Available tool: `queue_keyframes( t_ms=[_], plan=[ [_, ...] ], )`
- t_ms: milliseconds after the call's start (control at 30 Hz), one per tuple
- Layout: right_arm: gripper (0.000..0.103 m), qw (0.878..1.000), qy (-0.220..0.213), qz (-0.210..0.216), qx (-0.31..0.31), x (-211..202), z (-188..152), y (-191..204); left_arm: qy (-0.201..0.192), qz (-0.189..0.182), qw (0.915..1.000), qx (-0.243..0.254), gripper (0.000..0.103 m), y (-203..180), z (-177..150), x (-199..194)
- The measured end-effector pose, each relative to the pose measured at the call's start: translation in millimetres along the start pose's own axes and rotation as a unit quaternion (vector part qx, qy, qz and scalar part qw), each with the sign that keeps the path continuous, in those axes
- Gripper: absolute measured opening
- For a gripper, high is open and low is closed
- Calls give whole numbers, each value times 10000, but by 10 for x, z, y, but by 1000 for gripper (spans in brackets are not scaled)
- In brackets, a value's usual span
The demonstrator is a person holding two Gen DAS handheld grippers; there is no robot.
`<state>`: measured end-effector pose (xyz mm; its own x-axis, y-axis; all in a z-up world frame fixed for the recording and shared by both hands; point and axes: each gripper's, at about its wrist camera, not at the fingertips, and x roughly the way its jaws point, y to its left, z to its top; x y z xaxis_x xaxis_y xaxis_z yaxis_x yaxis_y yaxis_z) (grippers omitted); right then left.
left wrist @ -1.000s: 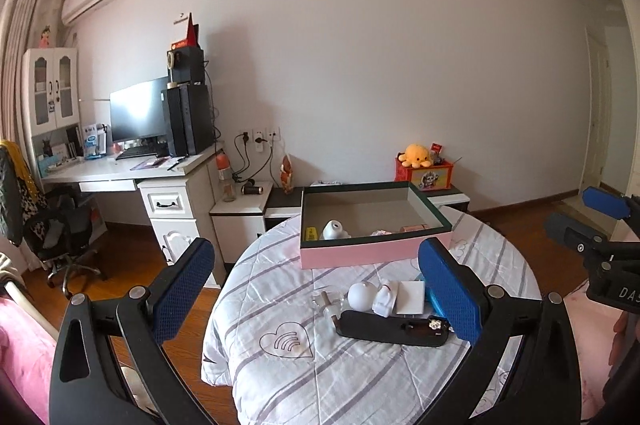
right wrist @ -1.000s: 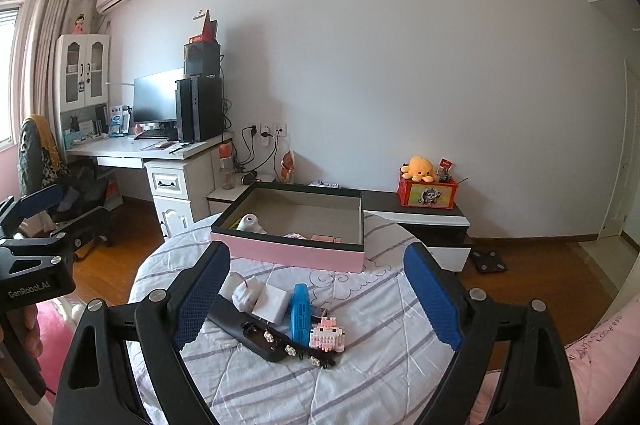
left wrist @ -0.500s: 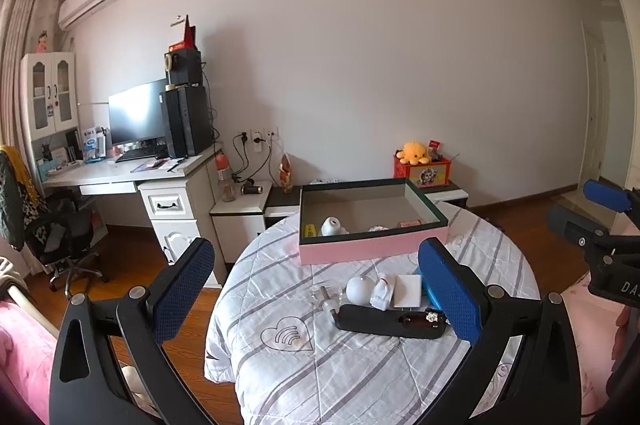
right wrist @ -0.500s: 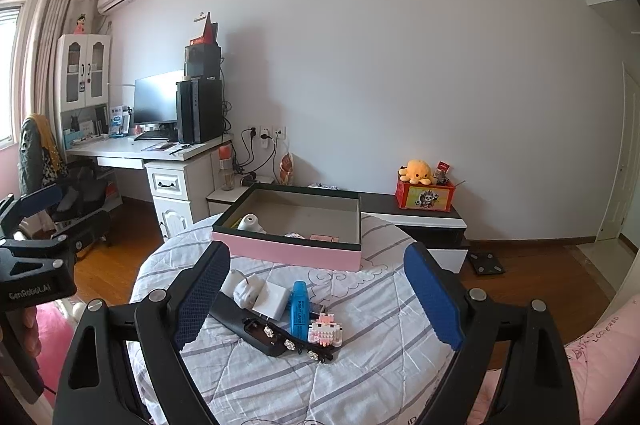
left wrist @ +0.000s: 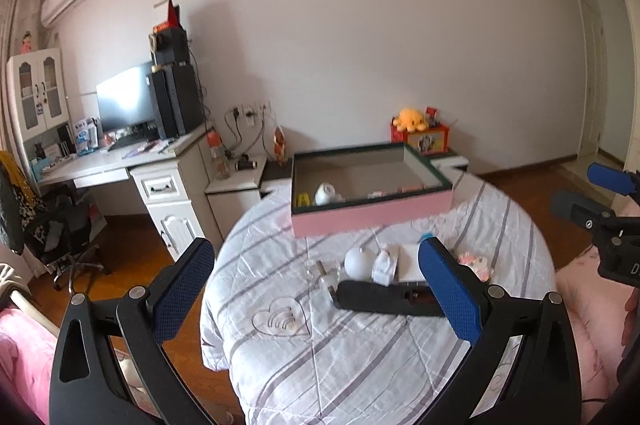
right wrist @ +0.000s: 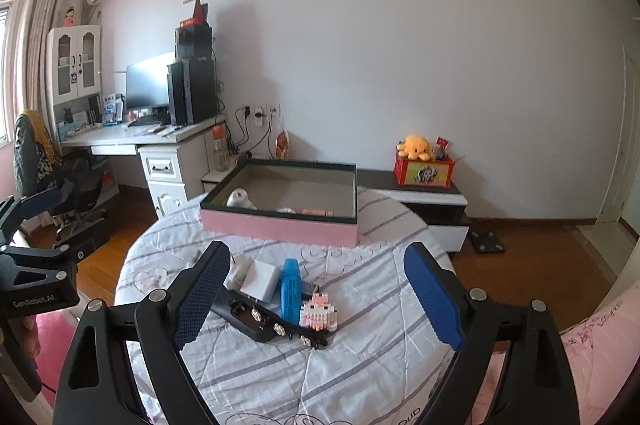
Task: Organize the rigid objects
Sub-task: 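Withdraw both open tools from the box back over the bed, then move the left tool to the white round device while the right tool approaches the Hello Kitty block figure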
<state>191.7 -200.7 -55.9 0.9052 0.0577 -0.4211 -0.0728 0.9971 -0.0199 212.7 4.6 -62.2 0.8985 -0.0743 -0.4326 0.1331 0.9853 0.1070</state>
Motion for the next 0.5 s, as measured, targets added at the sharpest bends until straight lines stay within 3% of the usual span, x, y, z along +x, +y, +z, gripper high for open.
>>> queue_keyframes(
  t_ms=[300, 500],
  plan=[
    [90, 9974, 711, -20, 81, 499, -279, -95, 846, -93, 9963, 111, 103, -83, -301, 615],
    [90, 9914, 1305, 78, 57, 888, -548, -70, 1171, -50, 9930, 165, 103, -86, -431, 880]
  ],
)
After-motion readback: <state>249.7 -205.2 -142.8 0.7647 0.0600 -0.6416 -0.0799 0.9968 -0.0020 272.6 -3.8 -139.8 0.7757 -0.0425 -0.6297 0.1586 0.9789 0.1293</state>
